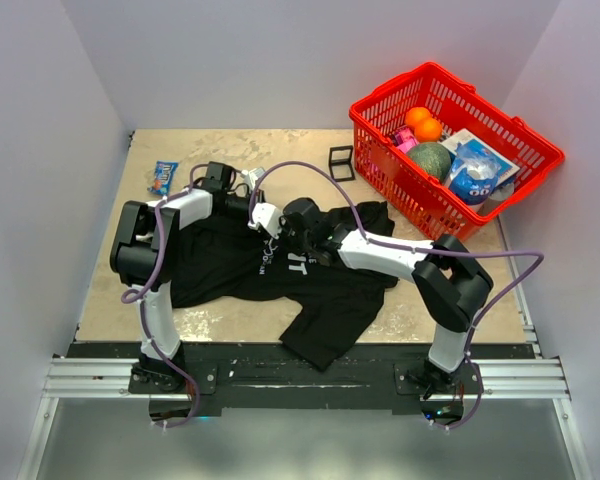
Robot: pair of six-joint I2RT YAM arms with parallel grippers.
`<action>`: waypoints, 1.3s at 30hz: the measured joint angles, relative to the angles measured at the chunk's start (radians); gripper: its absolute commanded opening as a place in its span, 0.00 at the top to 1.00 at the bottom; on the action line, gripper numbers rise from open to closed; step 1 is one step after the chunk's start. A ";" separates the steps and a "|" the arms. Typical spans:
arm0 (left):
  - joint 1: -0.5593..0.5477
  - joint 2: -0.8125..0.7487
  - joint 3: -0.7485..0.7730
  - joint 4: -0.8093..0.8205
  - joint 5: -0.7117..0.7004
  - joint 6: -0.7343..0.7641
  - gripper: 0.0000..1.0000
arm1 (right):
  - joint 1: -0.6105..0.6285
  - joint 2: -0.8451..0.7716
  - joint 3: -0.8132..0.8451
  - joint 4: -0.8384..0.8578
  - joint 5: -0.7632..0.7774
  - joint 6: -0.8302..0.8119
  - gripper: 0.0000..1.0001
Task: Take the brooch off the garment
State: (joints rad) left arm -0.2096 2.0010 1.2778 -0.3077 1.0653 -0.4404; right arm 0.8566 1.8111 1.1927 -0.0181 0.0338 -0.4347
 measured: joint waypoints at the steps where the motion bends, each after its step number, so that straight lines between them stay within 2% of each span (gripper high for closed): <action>1: 0.000 0.000 0.000 -0.001 0.003 0.002 0.63 | 0.000 0.000 0.000 0.000 0.001 0.001 1.00; 2: 0.001 -0.001 0.000 -0.001 0.006 0.005 0.57 | -0.002 0.000 0.000 -0.004 0.001 0.002 1.00; 4: 0.006 -0.005 0.000 -0.004 0.011 0.006 0.52 | -0.009 0.000 0.000 -0.012 0.000 0.004 1.00; 5: 0.011 -0.008 0.000 -0.008 0.015 0.004 0.40 | -0.014 0.000 0.000 -0.015 0.000 0.004 1.00; 8: 0.040 -0.027 0.000 -0.019 0.030 0.002 0.32 | -0.042 0.000 0.005 -0.027 -0.002 0.004 1.00; 13: 0.127 -0.050 -0.011 -0.013 0.039 -0.005 0.32 | -0.100 0.007 0.033 -0.074 -0.020 0.008 1.00; 14: 0.143 -0.051 -0.019 -0.011 0.039 -0.005 0.33 | -0.111 0.012 0.046 -0.086 -0.034 0.011 0.90; 18: 0.156 -0.050 -0.043 -0.006 0.029 0.002 0.34 | -0.146 0.057 0.118 -0.126 -0.120 0.042 0.70; 21: 0.145 -0.050 -0.042 -0.037 -0.006 0.060 0.37 | -0.163 0.086 0.157 -0.161 -0.238 0.046 0.65; 29: 0.150 -0.040 -0.014 -0.180 -0.130 0.282 0.39 | -0.169 0.163 0.221 -0.259 -0.476 -0.022 0.65; 39: 0.151 -0.081 -0.072 -0.215 -0.157 0.341 0.40 | -0.175 0.243 0.271 -0.320 -0.549 -0.063 0.67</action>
State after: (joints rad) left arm -0.0589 1.9198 1.2057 -0.5224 0.9085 -0.0998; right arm 0.6815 2.0544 1.4635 -0.3382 -0.5148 -0.4973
